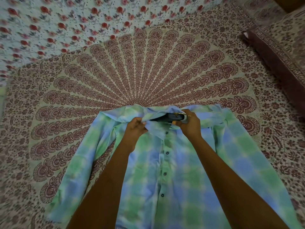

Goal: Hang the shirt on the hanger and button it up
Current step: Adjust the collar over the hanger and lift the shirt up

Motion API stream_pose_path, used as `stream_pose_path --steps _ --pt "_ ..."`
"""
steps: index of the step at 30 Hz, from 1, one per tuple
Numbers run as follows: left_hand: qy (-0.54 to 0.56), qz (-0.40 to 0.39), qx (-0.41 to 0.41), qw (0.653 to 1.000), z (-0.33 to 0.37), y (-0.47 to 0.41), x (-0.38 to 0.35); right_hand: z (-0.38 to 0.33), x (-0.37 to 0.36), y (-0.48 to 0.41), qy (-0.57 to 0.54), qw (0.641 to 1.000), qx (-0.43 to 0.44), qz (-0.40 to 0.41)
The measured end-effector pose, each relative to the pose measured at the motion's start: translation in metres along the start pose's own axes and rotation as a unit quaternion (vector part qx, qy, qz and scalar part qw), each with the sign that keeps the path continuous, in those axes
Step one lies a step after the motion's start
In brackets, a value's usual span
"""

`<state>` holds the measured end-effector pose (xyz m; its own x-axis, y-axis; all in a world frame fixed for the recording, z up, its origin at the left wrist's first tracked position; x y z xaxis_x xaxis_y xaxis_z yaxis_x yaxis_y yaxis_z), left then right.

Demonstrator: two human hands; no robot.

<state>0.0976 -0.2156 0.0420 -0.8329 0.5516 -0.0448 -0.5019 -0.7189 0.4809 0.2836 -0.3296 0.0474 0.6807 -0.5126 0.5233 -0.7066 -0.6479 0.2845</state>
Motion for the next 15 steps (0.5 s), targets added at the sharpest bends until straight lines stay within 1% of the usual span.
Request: stream_pose_path --steps 3,6,8,12,14,15 --pt "0.034 0.035 -0.002 0.999 0.000 -0.003 -0.006 0.000 0.000 -0.002 -0.005 1.000 -0.005 -0.002" --pt "0.057 0.061 0.022 0.996 -0.003 -0.004 -0.013 0.001 0.001 -0.006 0.005 1.000 -0.006 -0.006" --pt "0.037 0.078 0.029 0.996 -0.008 -0.006 -0.011 0.001 0.002 -0.009 0.006 1.000 -0.010 -0.007" --pt "-0.063 0.095 0.010 0.993 -0.013 -0.011 -0.005 -0.003 0.003 -0.011 0.006 1.000 -0.003 -0.007" --pt "-0.076 0.098 0.021 0.992 -0.013 -0.013 -0.004 -0.004 0.002 -0.010 0.010 1.000 0.000 -0.010" --pt "-0.062 0.098 0.039 0.992 -0.014 -0.014 -0.003 -0.003 0.001 -0.009 0.011 1.000 0.000 -0.009"
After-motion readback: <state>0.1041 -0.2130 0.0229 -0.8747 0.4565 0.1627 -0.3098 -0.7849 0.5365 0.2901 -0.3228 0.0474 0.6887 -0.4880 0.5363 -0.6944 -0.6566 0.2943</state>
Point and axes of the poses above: each hand's wrist, its own y-axis away from the middle knuckle, its own x-axis out of the back of the hand, z = x × y, the point moved 4 cm from there along -y, towards the middle knuckle, and after that the axes turned 2 degrees about -x, right-handed, at the moved point
